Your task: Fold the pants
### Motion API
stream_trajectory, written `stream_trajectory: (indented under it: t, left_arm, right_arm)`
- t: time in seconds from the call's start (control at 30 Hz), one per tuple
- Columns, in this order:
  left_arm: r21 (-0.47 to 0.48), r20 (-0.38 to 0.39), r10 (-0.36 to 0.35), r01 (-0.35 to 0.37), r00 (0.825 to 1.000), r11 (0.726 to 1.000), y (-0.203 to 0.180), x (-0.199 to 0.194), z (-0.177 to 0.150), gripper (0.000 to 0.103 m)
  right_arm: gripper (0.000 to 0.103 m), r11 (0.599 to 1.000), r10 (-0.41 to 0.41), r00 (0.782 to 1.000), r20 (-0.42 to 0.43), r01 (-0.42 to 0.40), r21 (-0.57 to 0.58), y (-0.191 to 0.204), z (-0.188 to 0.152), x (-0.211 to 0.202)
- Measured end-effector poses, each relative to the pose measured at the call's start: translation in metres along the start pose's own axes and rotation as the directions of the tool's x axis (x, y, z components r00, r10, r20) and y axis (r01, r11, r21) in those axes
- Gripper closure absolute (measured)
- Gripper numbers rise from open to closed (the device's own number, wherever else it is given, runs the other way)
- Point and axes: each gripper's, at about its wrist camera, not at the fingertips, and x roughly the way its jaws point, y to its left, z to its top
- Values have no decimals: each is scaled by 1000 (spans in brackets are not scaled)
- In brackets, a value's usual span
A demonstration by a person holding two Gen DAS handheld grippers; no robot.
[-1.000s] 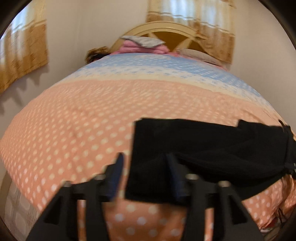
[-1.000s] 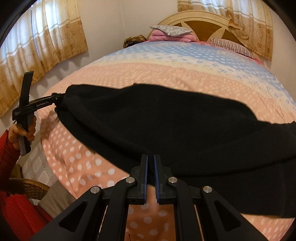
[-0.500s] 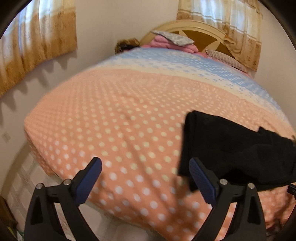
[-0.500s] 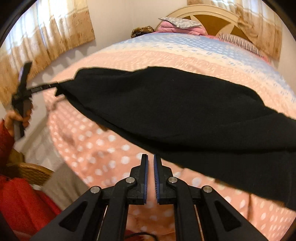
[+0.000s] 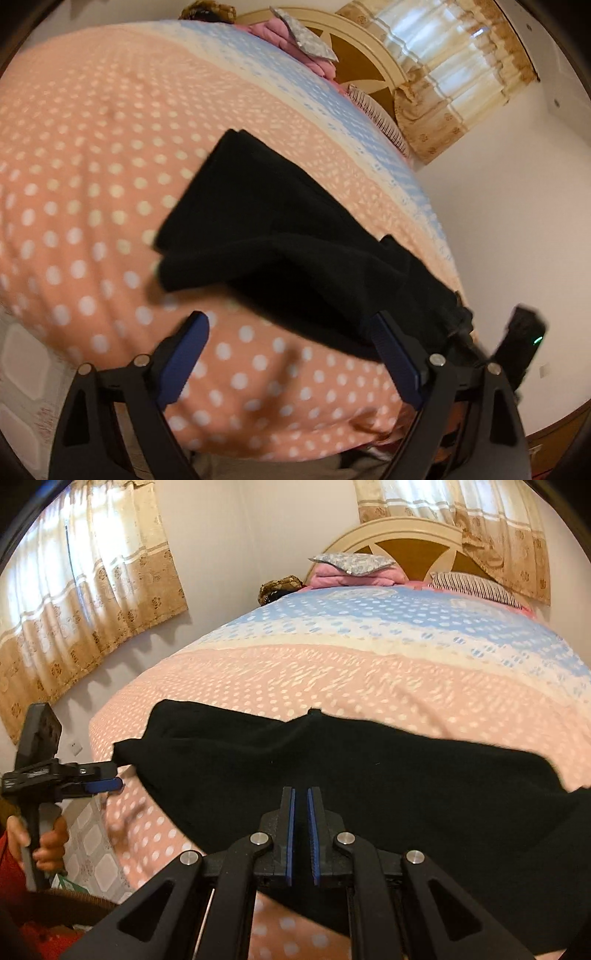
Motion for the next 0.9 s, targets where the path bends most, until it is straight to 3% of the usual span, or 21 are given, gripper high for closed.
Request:
stream_trajectory:
  t: [0.1,0.23,0.37,0.43,0.5,0.53,0.8,0.9]
  left_arm:
    - [-77,53,-52,56,997,995,7,-3,12,11]
    - [-179,111,-85,104,990,978,21,-6,22,11]
    - [-218,147,-37,69,988,973,26,-11,25,16]
    - [-196,152,33,-2,988,981,23,-11,26,49]
    - [-135,134,88,-70,987,988,16,-8,27,59]
    - [-112,139,84,-69,987,991,13,-9,26,76]
    - [34,210,42,-50,977,998,-14,-22,47,79]
    - [126,234,68,-100,970,987,-24,-16,60,79]
  right_arm:
    - [96,997,46,997,-60,-42,66,-3,-16,21]
    - [96,994,62,998,-20,-60,95,-8,-33,20]
    - [96,996,59,998,-20,-57,75,-6,-35,18]
    - [96,996,58,998,-18,-57,76,-5,-36,18]
    - [96,995,61,998,-16,-59,84,-7,-36,18]
    - [95,994,63,998,-15,-61,89,-9,-37,17]
    - [95,994,56,998,-20,-54,96,-9,-37,15]
    - [95,993,51,998,-21,-48,104,-8,-36,16]
